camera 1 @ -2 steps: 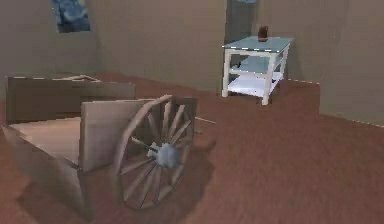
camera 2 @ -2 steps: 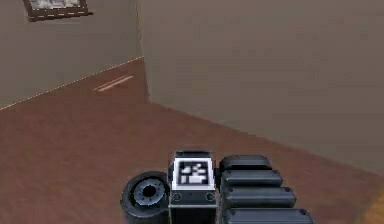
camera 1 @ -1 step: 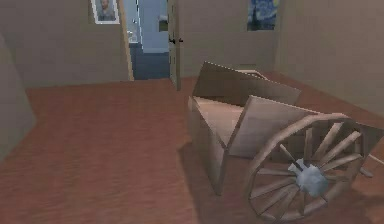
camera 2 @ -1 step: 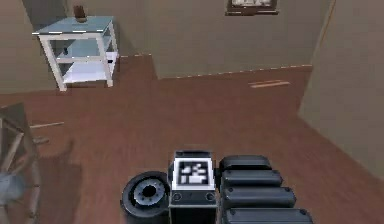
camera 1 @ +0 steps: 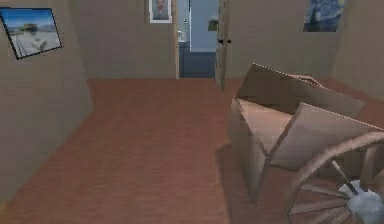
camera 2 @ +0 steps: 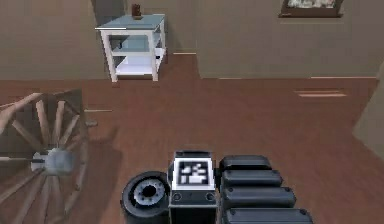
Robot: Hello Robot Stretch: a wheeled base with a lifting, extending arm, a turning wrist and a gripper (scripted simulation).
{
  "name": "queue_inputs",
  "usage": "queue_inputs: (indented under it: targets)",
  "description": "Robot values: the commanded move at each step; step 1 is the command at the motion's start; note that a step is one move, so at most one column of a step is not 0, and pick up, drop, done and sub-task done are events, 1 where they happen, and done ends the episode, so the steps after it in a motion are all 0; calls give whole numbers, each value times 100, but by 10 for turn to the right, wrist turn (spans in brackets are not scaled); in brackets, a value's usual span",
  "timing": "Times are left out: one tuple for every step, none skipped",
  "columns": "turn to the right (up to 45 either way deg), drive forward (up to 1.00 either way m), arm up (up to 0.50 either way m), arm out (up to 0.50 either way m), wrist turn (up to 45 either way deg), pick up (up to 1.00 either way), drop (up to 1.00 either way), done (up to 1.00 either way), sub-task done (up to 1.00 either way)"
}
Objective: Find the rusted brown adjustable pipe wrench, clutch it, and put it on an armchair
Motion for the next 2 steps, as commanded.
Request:
queue_inputs:
  targets:
    - [0, 30, 0, 0, 0, 0, 0, 0, 0]
    - [0, 100, 0, 0, 0, 0, 0, 0, 0]
